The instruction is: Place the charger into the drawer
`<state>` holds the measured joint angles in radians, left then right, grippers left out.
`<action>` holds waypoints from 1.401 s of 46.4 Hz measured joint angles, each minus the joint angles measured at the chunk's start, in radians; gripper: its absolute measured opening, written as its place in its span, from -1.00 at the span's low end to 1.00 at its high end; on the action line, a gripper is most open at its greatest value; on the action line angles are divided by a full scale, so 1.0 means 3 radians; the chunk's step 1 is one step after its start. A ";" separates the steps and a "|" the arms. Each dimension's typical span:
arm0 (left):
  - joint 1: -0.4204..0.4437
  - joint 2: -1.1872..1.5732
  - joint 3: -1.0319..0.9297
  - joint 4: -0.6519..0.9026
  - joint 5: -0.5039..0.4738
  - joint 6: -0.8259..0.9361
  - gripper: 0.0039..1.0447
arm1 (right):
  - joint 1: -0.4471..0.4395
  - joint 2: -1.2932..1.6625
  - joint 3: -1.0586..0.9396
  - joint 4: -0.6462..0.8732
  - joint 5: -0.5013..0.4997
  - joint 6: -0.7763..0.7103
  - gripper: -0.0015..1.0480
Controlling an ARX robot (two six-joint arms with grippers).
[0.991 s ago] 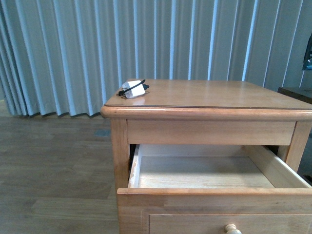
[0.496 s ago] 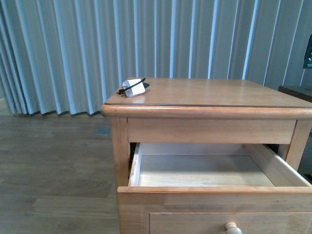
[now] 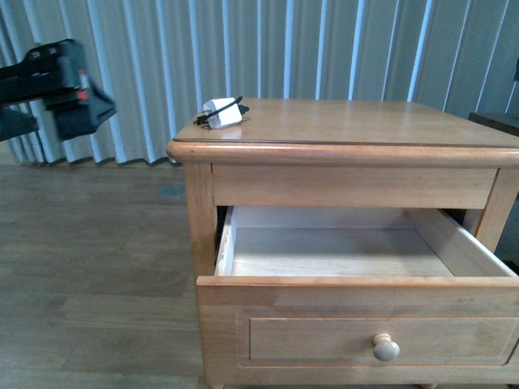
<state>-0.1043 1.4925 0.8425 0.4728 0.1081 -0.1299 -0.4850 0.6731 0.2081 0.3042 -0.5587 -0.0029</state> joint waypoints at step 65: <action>-0.0364 0.2653 0.3552 -0.1127 0.0435 0.0154 -0.01 | 0.0000 0.0000 0.0000 0.0000 0.0000 0.0000 0.84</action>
<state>-0.2134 2.2883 1.9080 0.1349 0.2386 -0.0837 -0.4850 0.6731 0.2081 0.3042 -0.5587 -0.0029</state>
